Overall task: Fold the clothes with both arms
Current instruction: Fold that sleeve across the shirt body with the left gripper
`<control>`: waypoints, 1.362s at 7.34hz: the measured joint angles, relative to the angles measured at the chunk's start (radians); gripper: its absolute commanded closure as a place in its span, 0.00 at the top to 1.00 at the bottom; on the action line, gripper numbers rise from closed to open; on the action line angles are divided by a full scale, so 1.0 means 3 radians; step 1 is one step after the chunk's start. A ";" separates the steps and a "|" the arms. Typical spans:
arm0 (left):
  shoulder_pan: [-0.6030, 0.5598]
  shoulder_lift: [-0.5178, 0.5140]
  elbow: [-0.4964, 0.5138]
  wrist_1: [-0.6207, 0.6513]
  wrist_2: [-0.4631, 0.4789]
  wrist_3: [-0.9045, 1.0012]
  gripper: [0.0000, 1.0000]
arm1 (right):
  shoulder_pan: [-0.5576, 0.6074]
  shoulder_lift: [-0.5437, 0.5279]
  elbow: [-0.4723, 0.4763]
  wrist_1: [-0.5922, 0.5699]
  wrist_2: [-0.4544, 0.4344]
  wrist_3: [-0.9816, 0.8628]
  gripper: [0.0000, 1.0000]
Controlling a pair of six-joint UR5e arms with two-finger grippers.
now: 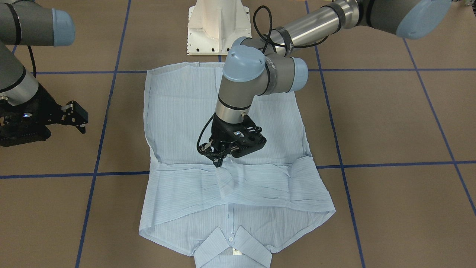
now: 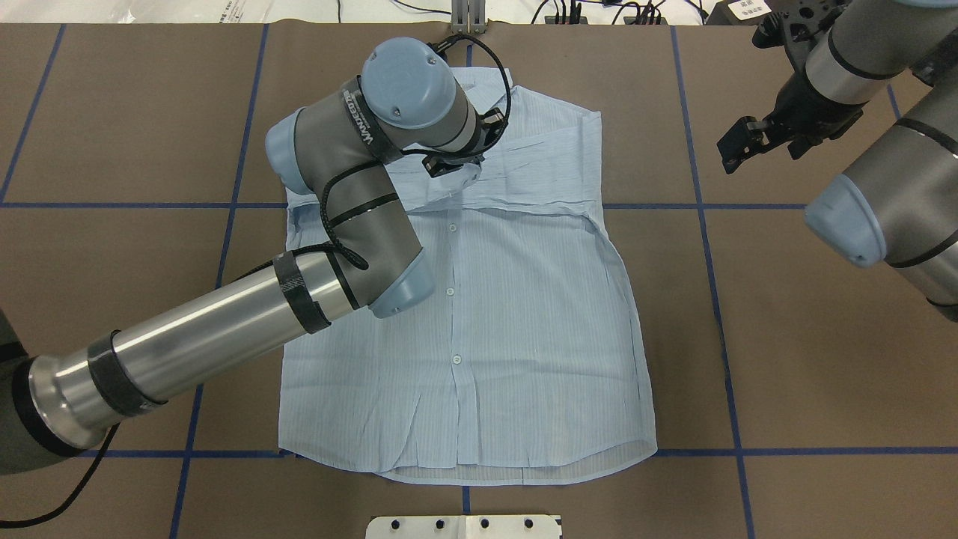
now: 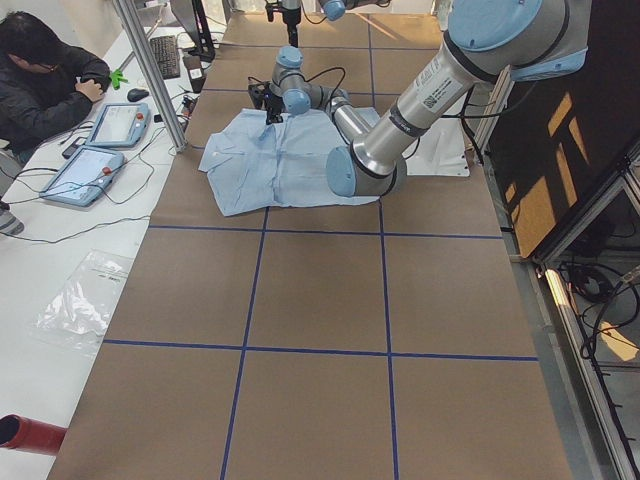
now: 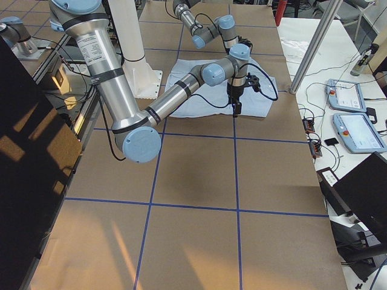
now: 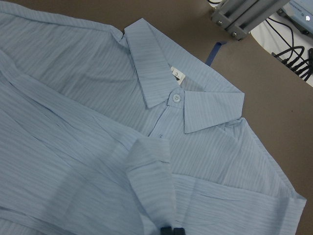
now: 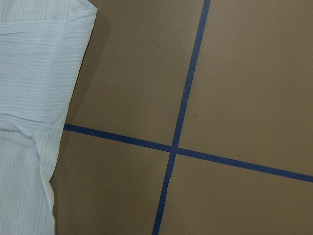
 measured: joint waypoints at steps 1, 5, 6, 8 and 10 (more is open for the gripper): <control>0.0068 -0.0036 0.0021 -0.0085 0.0040 -0.0010 1.00 | 0.0000 -0.0004 0.0002 0.0001 0.0002 -0.0001 1.00; 0.0128 0.0104 0.0055 -0.0432 0.0111 0.0336 1.00 | -0.0001 -0.0022 0.0012 0.0041 0.0012 0.0016 1.00; 0.0123 0.0119 0.0051 -0.0436 0.0113 0.0369 1.00 | -0.0003 -0.0035 0.0005 0.0093 0.0015 0.0021 1.00; 0.0089 0.0236 -0.0093 -0.0403 0.0102 0.0484 1.00 | -0.0014 -0.0150 0.0016 0.0316 0.0019 0.0095 1.00; 0.0060 0.0811 -0.0868 -0.0094 0.0067 0.0753 1.00 | -0.0142 -0.0367 0.0105 0.0709 0.0054 0.0507 1.00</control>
